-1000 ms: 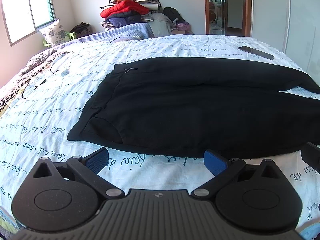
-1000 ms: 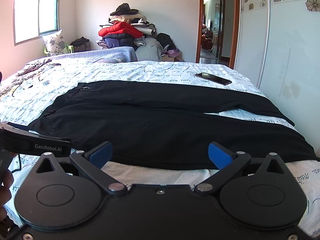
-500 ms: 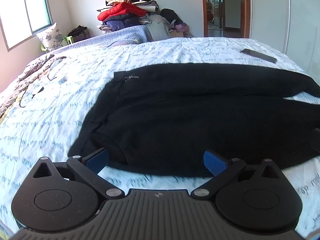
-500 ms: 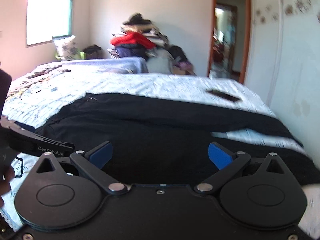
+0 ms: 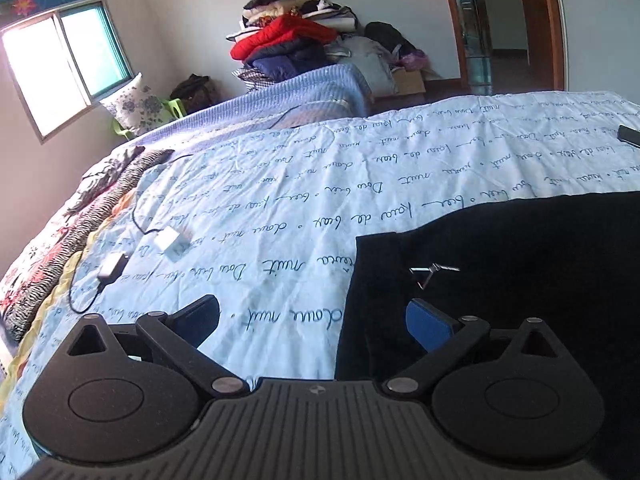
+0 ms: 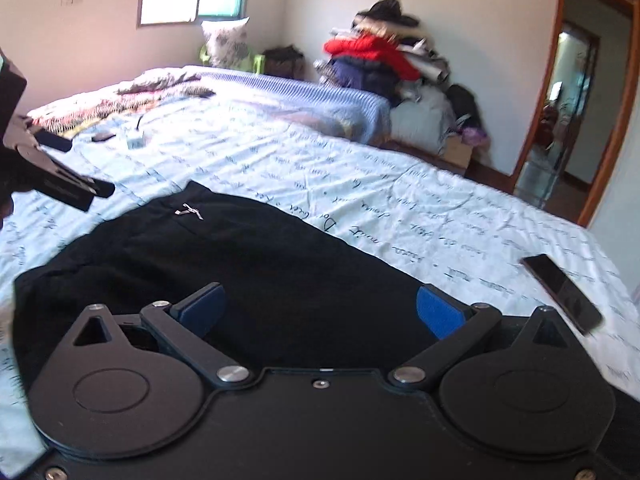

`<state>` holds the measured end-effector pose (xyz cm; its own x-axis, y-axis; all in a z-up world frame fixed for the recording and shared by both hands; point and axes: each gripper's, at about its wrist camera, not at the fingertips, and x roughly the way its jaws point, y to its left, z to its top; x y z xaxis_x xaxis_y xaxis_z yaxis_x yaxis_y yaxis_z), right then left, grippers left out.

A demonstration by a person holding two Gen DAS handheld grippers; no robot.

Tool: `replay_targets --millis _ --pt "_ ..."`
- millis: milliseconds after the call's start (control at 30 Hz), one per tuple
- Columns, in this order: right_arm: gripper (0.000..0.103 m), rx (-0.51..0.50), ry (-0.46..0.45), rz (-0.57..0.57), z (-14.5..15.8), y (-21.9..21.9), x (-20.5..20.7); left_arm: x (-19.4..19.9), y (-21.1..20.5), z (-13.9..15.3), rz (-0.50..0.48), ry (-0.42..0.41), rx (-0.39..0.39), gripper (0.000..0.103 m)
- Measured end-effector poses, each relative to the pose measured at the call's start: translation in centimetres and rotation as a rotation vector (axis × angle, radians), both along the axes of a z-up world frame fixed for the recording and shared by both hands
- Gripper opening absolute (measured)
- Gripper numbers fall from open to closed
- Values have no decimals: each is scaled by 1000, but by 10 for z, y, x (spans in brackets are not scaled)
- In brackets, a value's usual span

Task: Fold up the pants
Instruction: 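Grasp the trouser waistband with the right gripper while the left gripper grasps the other waistband corner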

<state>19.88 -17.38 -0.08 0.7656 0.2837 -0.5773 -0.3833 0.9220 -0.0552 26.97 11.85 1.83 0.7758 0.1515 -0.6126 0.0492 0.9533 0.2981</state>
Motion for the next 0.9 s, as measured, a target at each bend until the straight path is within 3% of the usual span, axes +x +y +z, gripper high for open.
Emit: replay_targets --millis 200,467,533,600,767,867,900 --pt "103 -74 98 180 -34 -1 88 70 27 -20 -278 29 -66 99" --pt "101 24 307 275 -59 -22 163 122 9 -61 -617 158 -77 100" --pt "100 23 354 292 -63 -23 173 128 4 -68 -653 187 -71 100" --pt "91 8 386 326 -66 -21 176 135 3 -76 -685 209 -81 100" --pt "54 23 425 387 -63 -22 177 153 9 -80 -709 285 -178 101" --pt "34 10 420 392 -62 -21 177 162 14 -82 -679 359 -255 94" --pt "31 5 413 390 -61 -21 176 162 16 -80 -676 365 -265 86"
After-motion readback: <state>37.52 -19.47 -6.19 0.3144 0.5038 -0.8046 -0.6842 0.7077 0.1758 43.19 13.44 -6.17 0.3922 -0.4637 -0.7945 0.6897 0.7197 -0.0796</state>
